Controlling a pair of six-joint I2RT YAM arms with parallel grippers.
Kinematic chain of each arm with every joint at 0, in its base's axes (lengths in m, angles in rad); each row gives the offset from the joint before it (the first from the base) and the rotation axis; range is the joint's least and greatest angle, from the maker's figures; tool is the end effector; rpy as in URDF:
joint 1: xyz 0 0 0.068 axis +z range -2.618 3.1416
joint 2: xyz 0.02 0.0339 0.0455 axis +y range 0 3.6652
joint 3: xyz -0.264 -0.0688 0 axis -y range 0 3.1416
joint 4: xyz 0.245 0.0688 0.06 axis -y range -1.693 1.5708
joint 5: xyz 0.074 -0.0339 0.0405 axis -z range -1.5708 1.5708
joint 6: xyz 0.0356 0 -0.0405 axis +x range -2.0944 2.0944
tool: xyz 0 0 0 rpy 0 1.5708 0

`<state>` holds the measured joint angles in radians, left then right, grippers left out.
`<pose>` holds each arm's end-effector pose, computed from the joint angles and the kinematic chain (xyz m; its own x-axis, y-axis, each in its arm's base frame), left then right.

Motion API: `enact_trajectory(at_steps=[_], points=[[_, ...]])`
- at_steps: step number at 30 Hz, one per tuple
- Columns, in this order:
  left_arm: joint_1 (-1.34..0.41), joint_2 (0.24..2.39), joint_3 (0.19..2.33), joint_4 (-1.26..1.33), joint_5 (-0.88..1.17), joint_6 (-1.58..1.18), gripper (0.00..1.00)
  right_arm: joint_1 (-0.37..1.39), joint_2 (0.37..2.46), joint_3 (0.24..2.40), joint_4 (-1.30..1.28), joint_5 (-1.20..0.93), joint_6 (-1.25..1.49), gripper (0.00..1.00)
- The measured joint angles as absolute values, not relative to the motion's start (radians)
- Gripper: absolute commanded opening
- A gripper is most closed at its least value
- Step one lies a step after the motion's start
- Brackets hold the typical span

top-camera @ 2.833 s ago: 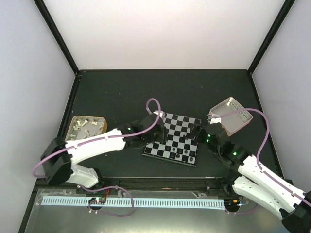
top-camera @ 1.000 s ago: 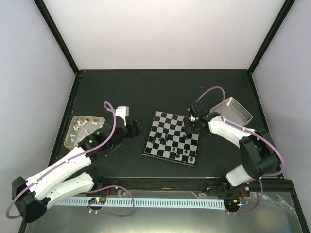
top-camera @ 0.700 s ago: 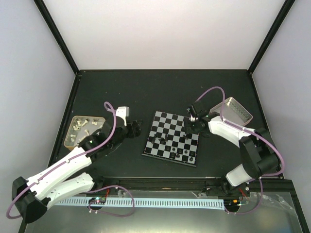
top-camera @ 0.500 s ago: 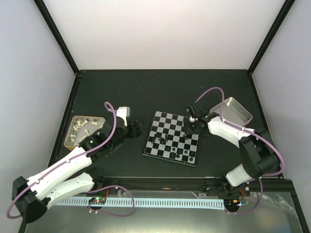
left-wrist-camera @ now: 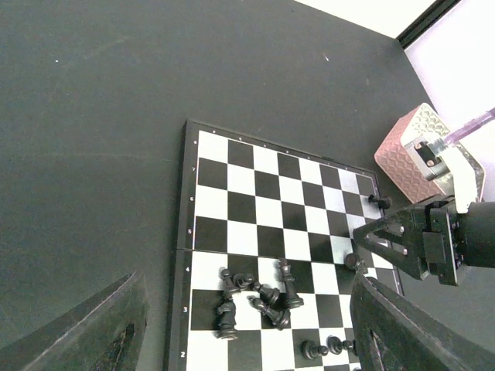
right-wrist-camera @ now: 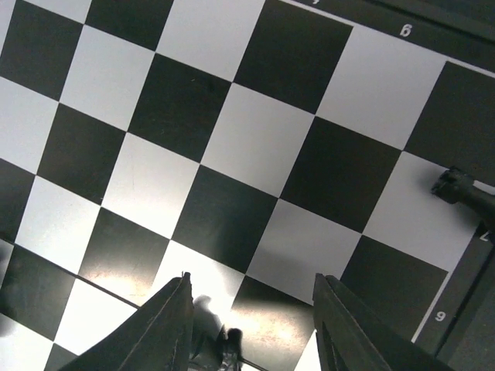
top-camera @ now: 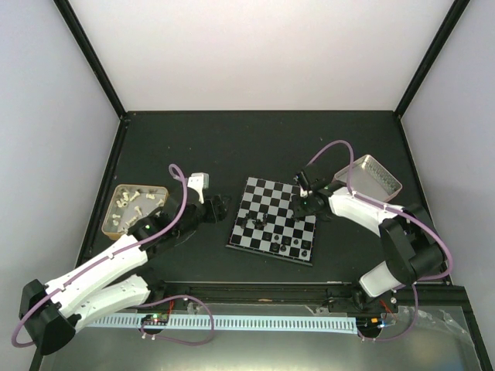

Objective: Set up the chess pieces on the board
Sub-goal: Pick up the chess piece from the chessboard.

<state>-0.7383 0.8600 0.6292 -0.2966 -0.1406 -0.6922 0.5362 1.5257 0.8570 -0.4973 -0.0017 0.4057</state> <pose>0.1471 -0.1271 0.2610 -0.6547 -0.2586 -0.7102 0.2065 0.8427 -0.4972 0.2413 0.1435 0.1717 -0.9279 -0.0923 -0.3612 -0.1581 0.9749 0.1569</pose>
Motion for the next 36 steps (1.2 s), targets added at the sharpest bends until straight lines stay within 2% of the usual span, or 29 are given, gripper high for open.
enact_trajectory(at_steps=[12,17,20,26,36], points=[[-0.738,0.882,0.617,-0.279,-0.102,-0.709,0.74,0.590,1.504,0.807,-0.511,-0.022,0.402,0.49],[-0.736,0.953,0.620,-0.226,0.006,-0.685,0.73,0.598,1.460,0.776,-0.517,-0.007,0.422,0.52],[-0.735,1.070,0.673,-0.230,0.099,-0.650,0.70,0.599,1.375,0.744,-0.506,0.020,0.463,0.53],[-0.763,1.388,0.909,-0.257,0.222,-0.601,0.62,0.591,1.186,0.701,-0.465,0.091,0.568,0.53],[-0.871,1.740,1.172,-0.303,0.253,-0.602,0.48,0.535,0.951,0.535,-0.453,0.197,0.744,0.53]])
